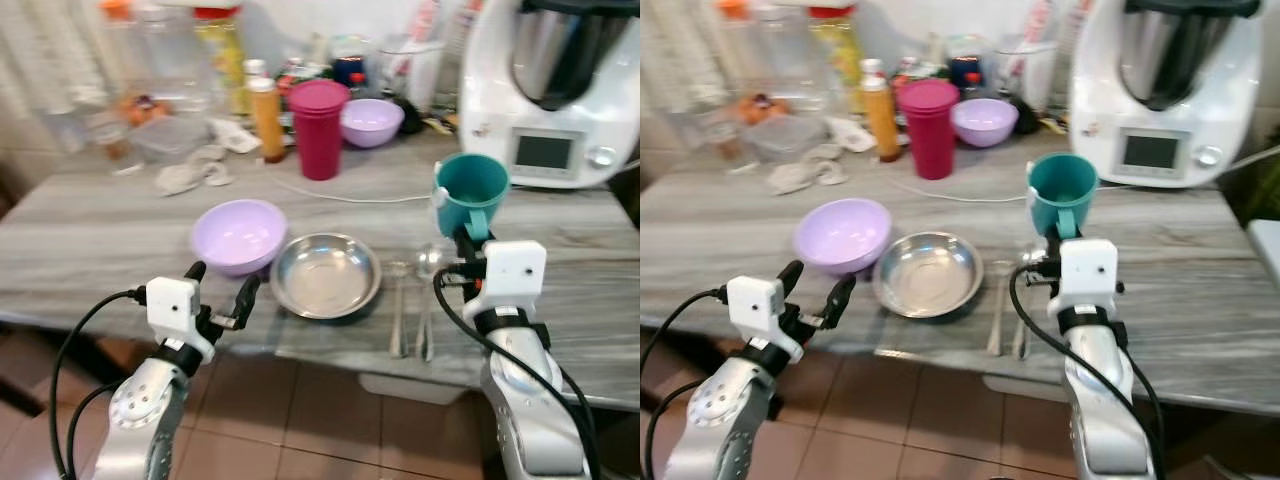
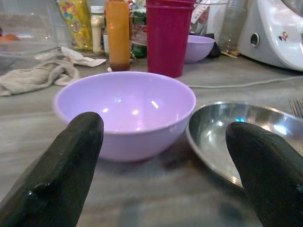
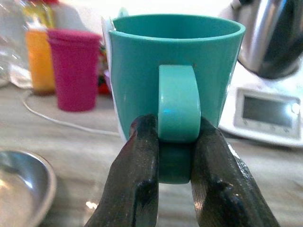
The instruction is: Setting the table
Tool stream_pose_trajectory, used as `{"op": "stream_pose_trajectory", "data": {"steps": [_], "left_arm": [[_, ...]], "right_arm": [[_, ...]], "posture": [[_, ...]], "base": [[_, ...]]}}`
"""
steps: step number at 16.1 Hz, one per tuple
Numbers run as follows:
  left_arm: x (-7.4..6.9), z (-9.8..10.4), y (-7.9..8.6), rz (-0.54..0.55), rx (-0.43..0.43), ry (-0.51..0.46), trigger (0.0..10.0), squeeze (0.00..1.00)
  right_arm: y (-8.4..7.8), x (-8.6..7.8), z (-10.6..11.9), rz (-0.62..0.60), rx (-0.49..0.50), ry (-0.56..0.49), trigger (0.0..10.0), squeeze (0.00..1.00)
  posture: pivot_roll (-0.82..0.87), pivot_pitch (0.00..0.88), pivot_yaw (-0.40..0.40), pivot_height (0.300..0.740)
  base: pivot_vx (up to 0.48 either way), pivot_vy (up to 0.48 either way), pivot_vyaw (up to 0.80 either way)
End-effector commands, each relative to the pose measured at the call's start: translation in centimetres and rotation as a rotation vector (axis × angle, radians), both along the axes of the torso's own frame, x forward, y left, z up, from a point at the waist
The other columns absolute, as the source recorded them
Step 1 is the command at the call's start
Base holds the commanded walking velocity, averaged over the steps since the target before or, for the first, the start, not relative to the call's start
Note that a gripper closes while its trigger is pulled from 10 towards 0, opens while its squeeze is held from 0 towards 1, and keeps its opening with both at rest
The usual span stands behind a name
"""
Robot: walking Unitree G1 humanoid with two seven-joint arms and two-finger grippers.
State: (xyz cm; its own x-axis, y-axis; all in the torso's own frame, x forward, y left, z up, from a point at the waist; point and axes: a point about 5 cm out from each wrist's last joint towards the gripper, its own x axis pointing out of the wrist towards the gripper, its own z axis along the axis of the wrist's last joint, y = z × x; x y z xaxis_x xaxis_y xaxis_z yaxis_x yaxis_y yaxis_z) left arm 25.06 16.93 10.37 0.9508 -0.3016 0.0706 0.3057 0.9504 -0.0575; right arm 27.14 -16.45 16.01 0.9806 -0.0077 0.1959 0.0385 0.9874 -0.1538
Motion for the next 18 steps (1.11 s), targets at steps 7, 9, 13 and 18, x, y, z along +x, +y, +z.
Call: {"op": "stream_pose_trajectory", "data": {"steps": [7, 9, 13, 18], "left_arm": [[-1.1, 0.6, 0.3, -0.127, 0.005, -0.002, 10.0, 0.00], [-1.4, 0.7, 0.6, -0.131, 0.010, 0.001, 10.0, 0.00], [-1.8, 0.7, 0.7, -0.150, 0.015, 0.012, 10.0, 0.00], [-2.5, 1.0, 0.6, -0.197, 0.003, 0.016, 10.0, 0.00]], "right_arm": [[-1.1, 3.1, 0.7, 0.096, -0.037, 0.015, 10.0, 0.00], [-1.4, 4.2, 0.8, 0.137, -0.014, 0.028, 10.0, 0.00], [-0.4, 6.1, 1.7, 0.222, -0.025, 0.005, 10.0, 0.00], [0.4, 7.6, 1.3, 0.292, 0.039, 0.036, 10.0, 0.00]], "posture": [[-0.19, 0.100, 0.041, 0.740], [-0.18, 0.109, 0.041, 0.740], [-0.15, 0.128, 0.046, 0.740], [-0.13, 0.144, 0.052, 0.740]], "base": [[0.000, 0.000, 0.00], [0.000, 0.000, 0.00], [0.000, 0.000, 0.00], [0.000, 0.000, 0.00]]}}
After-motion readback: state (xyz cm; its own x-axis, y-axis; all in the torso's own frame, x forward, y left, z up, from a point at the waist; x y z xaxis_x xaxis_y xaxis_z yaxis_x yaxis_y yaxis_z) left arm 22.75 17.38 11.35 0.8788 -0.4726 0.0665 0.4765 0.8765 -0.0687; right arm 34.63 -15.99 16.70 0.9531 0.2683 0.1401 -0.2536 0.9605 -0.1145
